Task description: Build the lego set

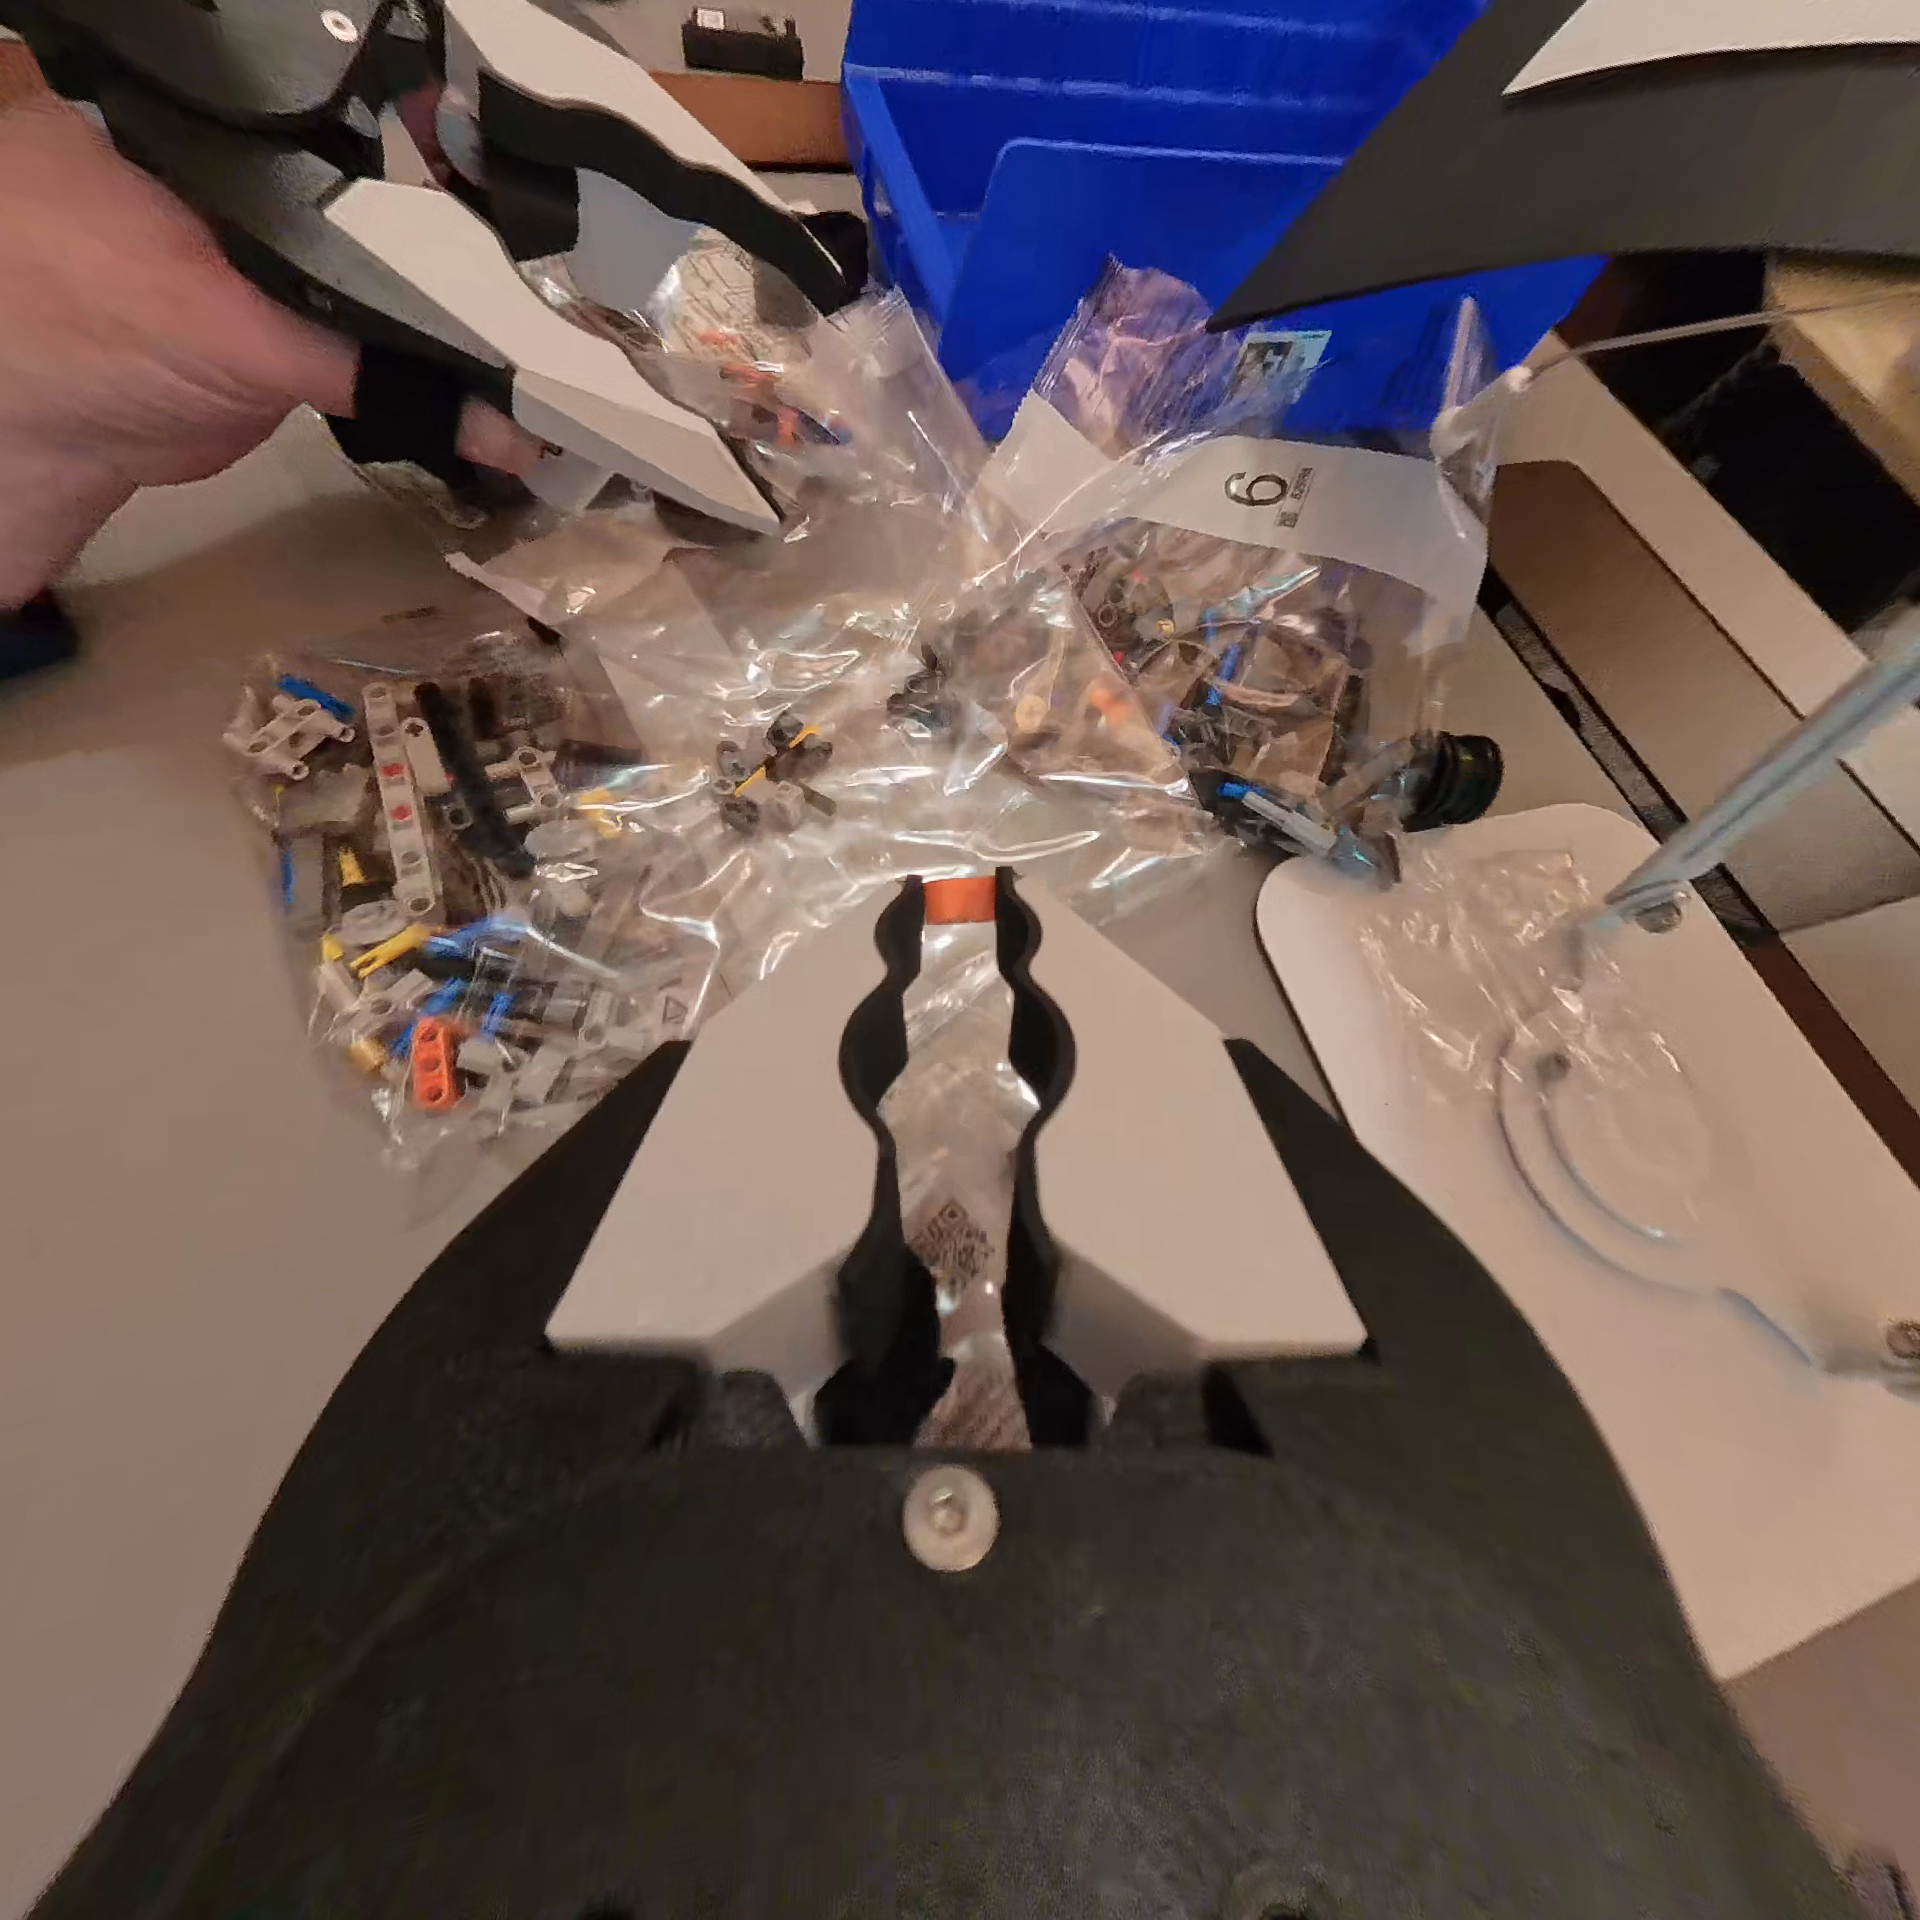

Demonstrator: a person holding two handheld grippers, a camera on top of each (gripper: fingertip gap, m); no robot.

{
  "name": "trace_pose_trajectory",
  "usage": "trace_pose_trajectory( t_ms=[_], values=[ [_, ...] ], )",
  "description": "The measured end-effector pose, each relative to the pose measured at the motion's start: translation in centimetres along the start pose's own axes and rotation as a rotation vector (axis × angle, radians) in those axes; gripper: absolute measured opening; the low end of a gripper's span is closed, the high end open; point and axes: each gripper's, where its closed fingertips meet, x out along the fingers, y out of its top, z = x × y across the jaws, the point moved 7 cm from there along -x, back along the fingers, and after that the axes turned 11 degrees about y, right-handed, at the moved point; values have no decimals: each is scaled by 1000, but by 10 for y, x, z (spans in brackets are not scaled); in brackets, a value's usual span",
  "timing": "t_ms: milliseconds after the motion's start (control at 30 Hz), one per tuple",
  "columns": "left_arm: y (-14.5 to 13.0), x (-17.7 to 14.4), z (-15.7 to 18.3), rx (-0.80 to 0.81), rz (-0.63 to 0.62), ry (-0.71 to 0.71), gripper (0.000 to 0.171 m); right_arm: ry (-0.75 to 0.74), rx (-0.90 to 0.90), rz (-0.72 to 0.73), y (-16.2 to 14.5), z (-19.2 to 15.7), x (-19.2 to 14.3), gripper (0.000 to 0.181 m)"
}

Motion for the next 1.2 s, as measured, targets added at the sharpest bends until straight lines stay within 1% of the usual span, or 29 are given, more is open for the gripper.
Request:
trace_pose_trajectory(
  t_ms=[67, 167, 200, 267, 367, 433, 567, 633, 700, 767, 800, 900, 1000, 1067, 1133, 1167, 1200],
  values=[
    [1, -4, -1, 2, -6, 0, 88, -21, 2, -11, -6, 1, -8, 10],
    [0, -12, -5, -5, -33, 27, 97, -66, -10, -19, -11, 9, -17, 11],
    [1, -16, -7, -4, -34, 47, 102, -72, -3, -15, -12, 11, -19, 11],
    [2, -27, -11, 3, -35, 70, 104, -75, 16, 2, -16, 16, -22, 11],
    [-3, -44, -18, 26, -88, 112, 108, -76, 34, 9, -21, 20, -23, 11],
    [-11, -52, -23, 44, -152, 129, 109, -65, 41, 29, -19, 19, -24, 11],
    [-36, -55, -24, 90, -315, 88, 113, -60, 31, 21, -19, 18, -22, 11],
    [-46, -53, -15, 130, -380, 37, 111, -54, 35, 22, -20, 17, -20, 11],
    [-54, -52, -9, 180, -427, 36, 112, -51, 33, 17, -21, 17, -19, 11],
    [-64, -50, -5, 210, -477, 24, 103, -47, 31, 20, -20, 16, -19, 11],
    [-64, -48, -6, 190, -459, 34, 97, -46, 28, 20, -20, 16, -19, 11],
    [-65, -48, -7, 195, -449, 54, 90, -42, 23, 24, -19, 15, -20, 11],
    [-66, -48, -8, 181, -425, 62, 80, -39, 22, 26, -19, 15, -20, 11],
    [-65, -50, -9, 146, -379, 60, 60, -39, 20, 28, -19, 15, -21, 11],
    [-65, -53, -11, 127, -353, 62, 49, -39, 22, 34, -19, 16, -22, 11],
    [-65, -55, -12, 124, -342, 57, 37, -37, 24, 39, -19, 16, -22, 11],
    [-66, -56, -13, 121, -343, 54, 32, -35, 26, 42, -18, 16, -23, 11]
  ],
)
